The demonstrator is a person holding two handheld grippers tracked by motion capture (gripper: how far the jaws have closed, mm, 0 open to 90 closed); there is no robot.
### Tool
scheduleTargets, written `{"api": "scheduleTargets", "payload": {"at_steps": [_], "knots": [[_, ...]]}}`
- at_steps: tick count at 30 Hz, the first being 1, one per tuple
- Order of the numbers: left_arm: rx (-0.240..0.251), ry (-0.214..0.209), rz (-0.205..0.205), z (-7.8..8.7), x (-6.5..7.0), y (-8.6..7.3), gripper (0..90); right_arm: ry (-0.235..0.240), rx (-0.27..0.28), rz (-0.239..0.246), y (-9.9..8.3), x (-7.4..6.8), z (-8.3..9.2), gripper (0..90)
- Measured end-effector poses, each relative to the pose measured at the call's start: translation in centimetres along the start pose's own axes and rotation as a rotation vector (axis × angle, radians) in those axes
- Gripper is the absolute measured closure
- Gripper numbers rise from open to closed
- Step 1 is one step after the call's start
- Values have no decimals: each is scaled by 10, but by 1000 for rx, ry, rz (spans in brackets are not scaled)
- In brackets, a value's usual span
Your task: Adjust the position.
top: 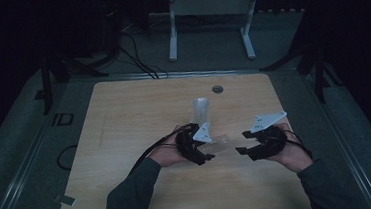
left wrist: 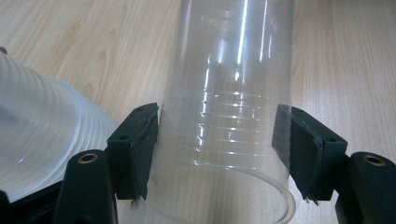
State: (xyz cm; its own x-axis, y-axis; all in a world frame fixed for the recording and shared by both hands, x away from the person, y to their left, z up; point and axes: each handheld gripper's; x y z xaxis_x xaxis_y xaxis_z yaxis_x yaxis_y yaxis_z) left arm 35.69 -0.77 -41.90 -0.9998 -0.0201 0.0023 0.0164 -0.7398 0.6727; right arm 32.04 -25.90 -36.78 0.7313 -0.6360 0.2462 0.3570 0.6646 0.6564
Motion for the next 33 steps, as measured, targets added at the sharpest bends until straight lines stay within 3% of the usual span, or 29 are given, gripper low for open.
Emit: {"api": "scheduleTargets", "payload": {"at_steps": [4,12,20,33], "knots": [[-10,-5,-2,0,0,0,323,6,-28,41,4,-2,-1,378],[-22,-6,-9,-2,2,0,323,9,-53,78,9,-4,-2,374],[-37,-15,-10,-6,2,-1,323,51,-94,120,12,-6,-6,368],[-52,-26,-15,-9,3,-1,323,58,-99,135,17,-3,-6,277]]}}
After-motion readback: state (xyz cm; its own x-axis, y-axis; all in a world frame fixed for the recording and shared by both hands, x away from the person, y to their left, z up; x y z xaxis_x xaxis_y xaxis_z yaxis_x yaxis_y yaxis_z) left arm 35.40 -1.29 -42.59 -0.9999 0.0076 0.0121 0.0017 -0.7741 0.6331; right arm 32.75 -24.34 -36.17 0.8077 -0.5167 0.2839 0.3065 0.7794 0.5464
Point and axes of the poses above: each handheld gripper's, and its own axes: z roughly backward along the jaws, y roughly out of its top, x roughly to its right, and after that the axes turned 13 degrees about -y, right-handed
